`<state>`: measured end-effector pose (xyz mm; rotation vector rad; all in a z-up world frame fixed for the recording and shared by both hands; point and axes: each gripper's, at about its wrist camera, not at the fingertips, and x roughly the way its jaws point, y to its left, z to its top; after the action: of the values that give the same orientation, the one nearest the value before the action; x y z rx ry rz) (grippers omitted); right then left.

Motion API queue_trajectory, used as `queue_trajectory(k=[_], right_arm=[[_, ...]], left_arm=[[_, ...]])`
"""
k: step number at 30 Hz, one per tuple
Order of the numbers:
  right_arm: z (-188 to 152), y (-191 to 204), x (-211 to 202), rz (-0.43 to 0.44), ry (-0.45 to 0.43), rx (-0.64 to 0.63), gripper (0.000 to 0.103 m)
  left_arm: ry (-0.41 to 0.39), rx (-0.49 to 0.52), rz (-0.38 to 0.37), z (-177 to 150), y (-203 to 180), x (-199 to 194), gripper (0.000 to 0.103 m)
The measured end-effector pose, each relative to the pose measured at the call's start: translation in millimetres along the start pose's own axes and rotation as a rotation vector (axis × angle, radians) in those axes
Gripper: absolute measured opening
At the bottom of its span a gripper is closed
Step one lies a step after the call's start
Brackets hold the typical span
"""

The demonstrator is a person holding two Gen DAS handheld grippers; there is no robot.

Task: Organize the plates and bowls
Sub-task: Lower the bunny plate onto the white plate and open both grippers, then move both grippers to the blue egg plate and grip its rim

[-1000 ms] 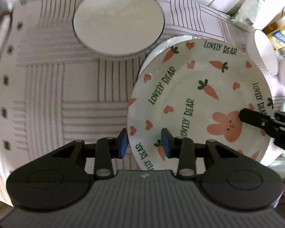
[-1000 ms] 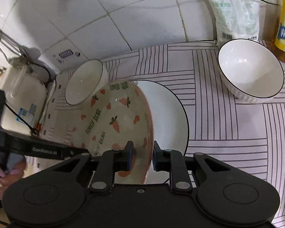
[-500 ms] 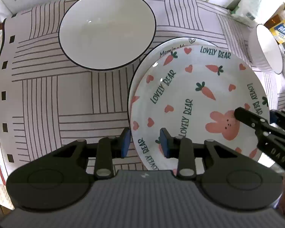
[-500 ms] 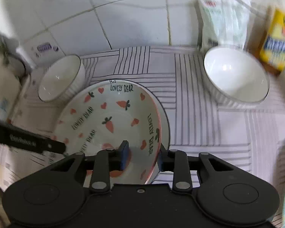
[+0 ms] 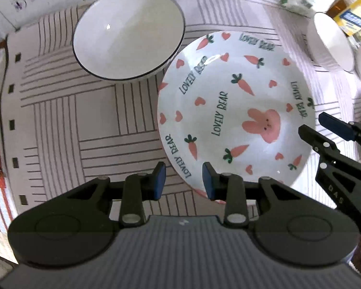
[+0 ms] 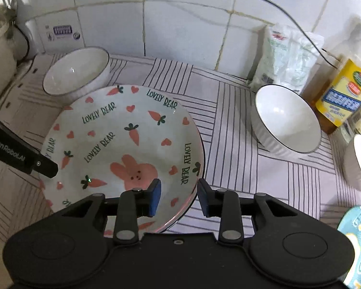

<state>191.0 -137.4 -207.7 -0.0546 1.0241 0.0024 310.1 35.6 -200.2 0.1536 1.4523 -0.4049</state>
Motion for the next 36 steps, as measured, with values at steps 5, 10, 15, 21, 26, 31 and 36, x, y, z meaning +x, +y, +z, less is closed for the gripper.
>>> queue_trajectory(k=[5,10,15,21,26,31,36], right_arm=[[-9,-13,-44,0.099,-0.102,0.126,0.038],[-18,-15,-96,0.153,-0.232,0.194,0.038],[-26,-7,-132,0.121,-0.264,0.182,0.045],[-38,-5,-162,0.097,-0.281,0.183,0.049],[-52,-6,-182,0.073,-0.286,0.183,0.056],[-67,-11,-197,0.048,-0.282,0.171,0.065],[-81,-32,-208,0.100,-0.253,0.223,0.071]], left_arm=[[-0.028,0.070,-0.003,-12,-10,-30,0.035],[-0.046,0.145,0.006,-26,-20,-63,0.040],[-0.101,0.248,-0.002,-49,-31,-98,0.045],[-0.117,0.302,-0.036,-70,-44,-126,0.051],[-0.121,0.344,-0.035,-82,-57,-136,0.056],[-0.117,0.387,-0.022,-92,-74,-142,0.061],[-0.110,0.441,-0.024,-99,-99,-145,0.061]])
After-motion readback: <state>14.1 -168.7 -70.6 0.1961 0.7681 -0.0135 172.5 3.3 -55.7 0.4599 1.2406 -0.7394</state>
